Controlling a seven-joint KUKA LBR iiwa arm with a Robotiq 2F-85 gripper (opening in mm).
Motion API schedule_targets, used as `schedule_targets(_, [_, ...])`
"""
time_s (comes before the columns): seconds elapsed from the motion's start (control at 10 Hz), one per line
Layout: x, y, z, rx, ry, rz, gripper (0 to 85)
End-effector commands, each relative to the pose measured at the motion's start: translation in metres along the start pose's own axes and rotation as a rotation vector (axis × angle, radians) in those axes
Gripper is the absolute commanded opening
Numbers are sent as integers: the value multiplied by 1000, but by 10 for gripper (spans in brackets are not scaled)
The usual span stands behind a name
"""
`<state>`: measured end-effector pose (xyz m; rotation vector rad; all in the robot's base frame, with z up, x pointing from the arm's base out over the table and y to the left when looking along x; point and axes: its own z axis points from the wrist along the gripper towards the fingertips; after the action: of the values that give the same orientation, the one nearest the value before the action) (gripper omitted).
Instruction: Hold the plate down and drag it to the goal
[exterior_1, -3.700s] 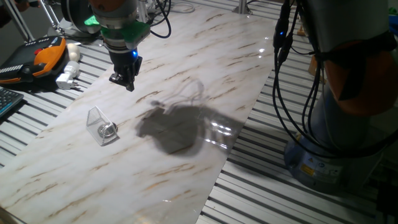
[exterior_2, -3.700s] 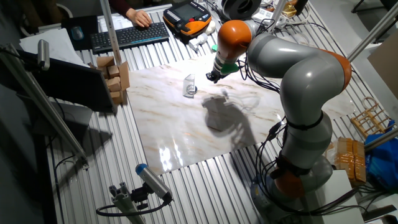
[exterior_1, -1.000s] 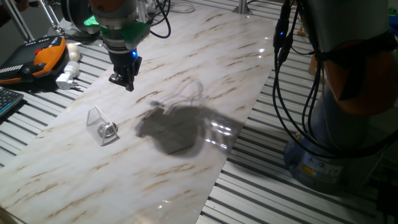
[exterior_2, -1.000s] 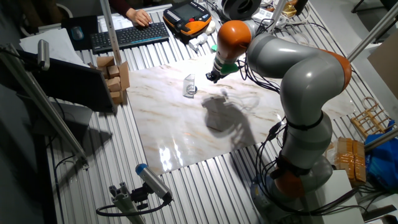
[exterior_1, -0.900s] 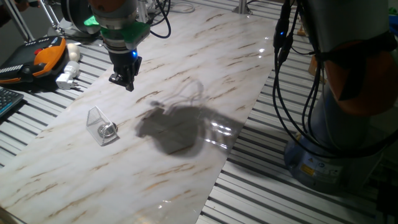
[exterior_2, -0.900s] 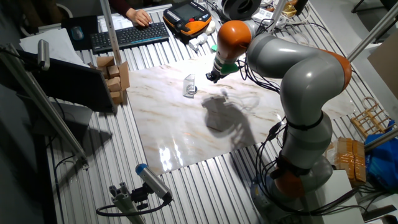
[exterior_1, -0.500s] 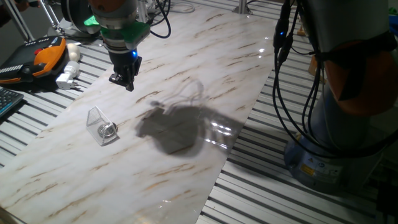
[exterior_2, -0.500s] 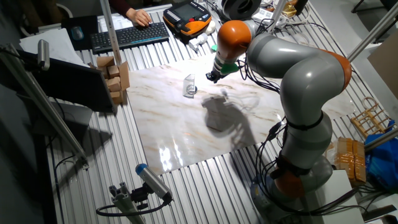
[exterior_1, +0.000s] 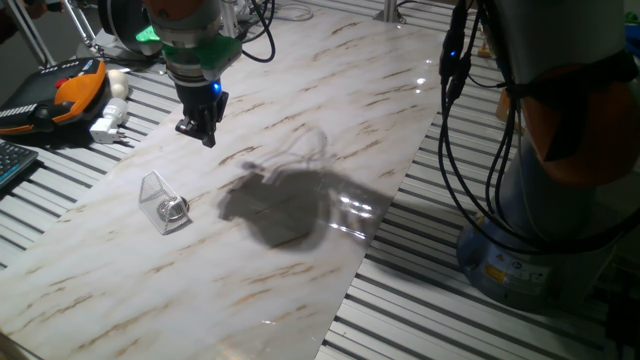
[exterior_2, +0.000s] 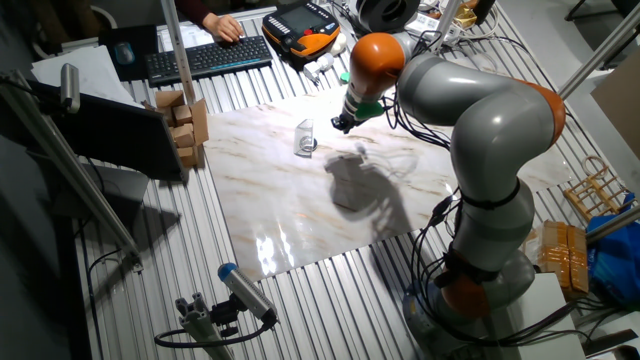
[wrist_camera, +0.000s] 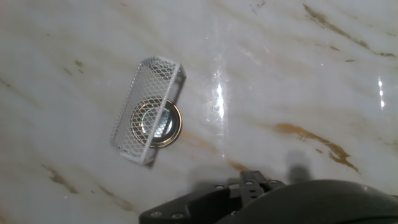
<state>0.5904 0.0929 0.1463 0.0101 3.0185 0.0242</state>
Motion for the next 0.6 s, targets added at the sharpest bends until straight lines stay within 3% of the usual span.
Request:
schedule_targets(0.0, [0, -1, 1, 3, -2, -5, 0])
schedule_targets(0.3, [1, -3, 0, 0, 5, -11, 0])
schedule_targets(0.5, [2, -5, -6, -5, 26, -14, 0])
